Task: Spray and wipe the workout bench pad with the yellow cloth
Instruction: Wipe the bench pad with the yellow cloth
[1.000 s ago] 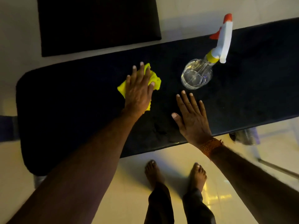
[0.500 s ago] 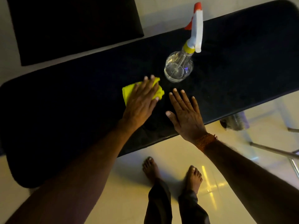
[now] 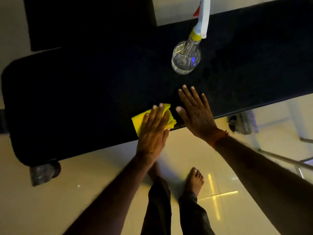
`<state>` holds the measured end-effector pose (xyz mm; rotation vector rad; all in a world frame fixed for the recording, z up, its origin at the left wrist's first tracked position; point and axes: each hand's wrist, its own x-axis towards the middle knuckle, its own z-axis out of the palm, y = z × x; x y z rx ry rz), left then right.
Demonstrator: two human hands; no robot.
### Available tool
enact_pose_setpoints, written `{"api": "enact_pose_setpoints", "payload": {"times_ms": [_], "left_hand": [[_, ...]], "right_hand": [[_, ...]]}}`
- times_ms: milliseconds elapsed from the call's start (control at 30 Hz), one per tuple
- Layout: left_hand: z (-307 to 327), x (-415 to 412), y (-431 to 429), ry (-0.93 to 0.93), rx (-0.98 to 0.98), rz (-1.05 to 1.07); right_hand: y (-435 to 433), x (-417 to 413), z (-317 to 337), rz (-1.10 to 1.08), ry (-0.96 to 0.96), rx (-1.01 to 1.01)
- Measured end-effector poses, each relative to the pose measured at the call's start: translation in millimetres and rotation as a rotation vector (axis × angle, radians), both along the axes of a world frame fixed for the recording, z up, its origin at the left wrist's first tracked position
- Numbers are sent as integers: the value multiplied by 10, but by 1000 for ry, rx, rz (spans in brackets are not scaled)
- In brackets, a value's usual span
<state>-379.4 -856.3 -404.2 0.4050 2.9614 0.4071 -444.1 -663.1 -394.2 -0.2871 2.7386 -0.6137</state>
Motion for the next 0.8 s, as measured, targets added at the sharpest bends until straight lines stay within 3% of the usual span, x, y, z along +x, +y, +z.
{"api": "enact_pose_setpoints", "payload": {"times_ms": [200,400,567,733,800], "left_hand": [[39,-390,299,13,-94,322],[-10,-222,452,3,-139,112],[10,-630,324,8,-145,358],[7,-480,355,4,-204,27],[17,-676,203,2,-199,6]], "right_hand": [[206,-47,-25,60,19,-21],[248,-80,-43,27,27,-105],[242,-116,-51,33,22,-102],[265,-227,-23,54,7,-80],[267,-246,-25,49,17,-67]]}}
